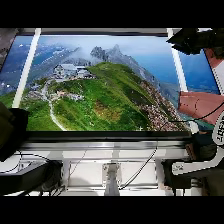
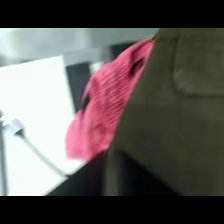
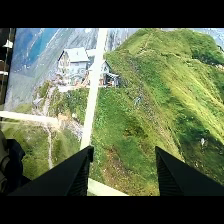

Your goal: Fold the clothes and pants, and hang the long-sleeved shirts on hangers.

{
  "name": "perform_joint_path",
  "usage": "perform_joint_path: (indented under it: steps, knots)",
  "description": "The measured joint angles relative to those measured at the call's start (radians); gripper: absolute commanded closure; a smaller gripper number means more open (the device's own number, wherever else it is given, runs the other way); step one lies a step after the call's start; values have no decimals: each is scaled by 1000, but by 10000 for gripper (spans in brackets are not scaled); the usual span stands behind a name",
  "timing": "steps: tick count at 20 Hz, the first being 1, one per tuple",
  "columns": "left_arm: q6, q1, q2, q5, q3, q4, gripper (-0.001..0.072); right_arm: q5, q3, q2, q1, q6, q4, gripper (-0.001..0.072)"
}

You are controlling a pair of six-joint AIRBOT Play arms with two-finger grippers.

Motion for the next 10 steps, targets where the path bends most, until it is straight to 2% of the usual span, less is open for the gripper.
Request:
perform_joint_path:
  steps: [3,8,10]
  knots:
    - [97,77,-39,7,0,-222,-5,0,0,0,0,-2,-3,261]
    - [152,117,-150,-54,0,-359,2,20,0,0,0,-3,-19,261]
    - [188,122,-187,-75,0,-397,108,27,0,0,0,-3,-23,261]
